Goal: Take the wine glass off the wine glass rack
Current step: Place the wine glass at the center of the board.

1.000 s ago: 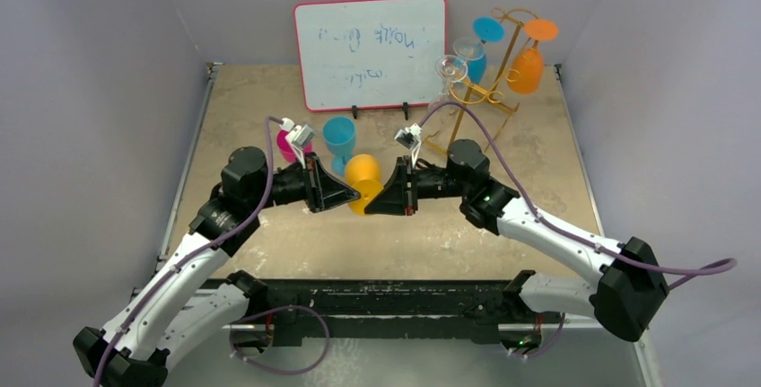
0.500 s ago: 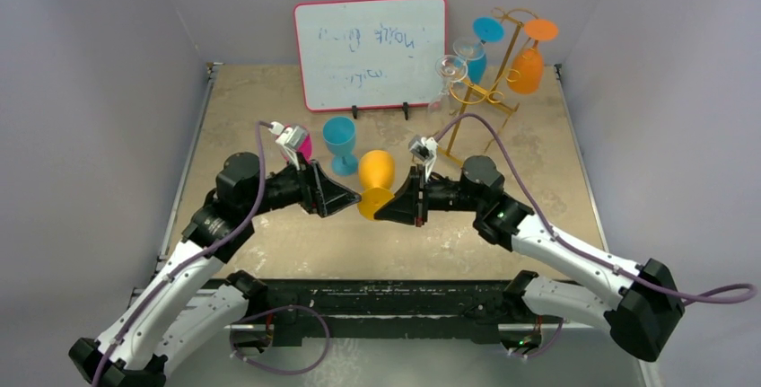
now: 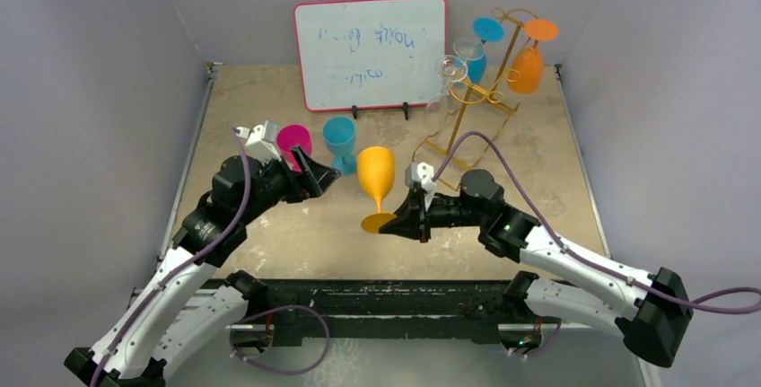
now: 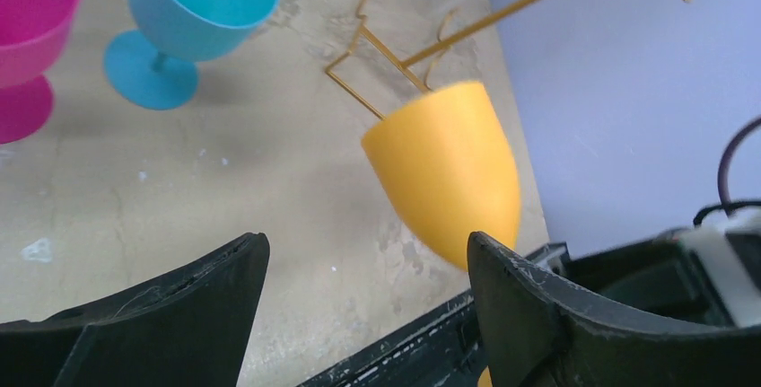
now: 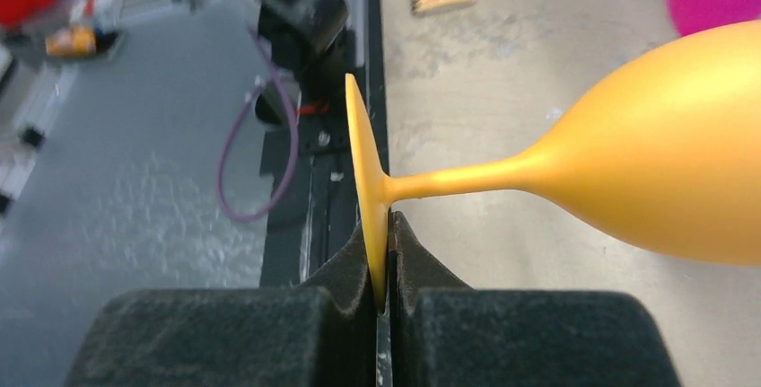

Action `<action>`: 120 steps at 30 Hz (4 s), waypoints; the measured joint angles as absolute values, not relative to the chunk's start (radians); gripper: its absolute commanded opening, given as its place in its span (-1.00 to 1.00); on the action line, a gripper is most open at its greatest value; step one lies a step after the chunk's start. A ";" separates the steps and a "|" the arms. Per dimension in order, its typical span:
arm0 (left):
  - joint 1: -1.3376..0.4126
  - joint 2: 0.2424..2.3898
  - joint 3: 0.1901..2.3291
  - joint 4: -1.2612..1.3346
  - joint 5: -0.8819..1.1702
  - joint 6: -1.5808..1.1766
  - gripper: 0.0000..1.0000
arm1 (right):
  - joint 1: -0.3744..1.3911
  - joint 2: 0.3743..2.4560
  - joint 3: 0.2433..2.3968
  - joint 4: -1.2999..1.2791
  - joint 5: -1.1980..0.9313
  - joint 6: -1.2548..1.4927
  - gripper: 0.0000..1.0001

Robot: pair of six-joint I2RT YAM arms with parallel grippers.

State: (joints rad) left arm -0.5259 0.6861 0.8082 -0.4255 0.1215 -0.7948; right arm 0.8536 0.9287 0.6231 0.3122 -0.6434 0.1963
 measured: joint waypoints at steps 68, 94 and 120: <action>-0.501 1.119 1.245 -0.772 0.259 -0.603 -1.00 | 1.368 1.110 0.687 0.062 0.246 -0.817 -0.79; -0.505 1.069 1.245 -0.851 0.095 -0.579 -1.00 | 1.367 1.031 0.645 0.176 0.280 -0.727 0.02; -0.506 0.815 1.029 -0.796 -0.314 -0.451 -1.00 | 1.366 0.865 0.628 0.213 0.451 -0.340 0.60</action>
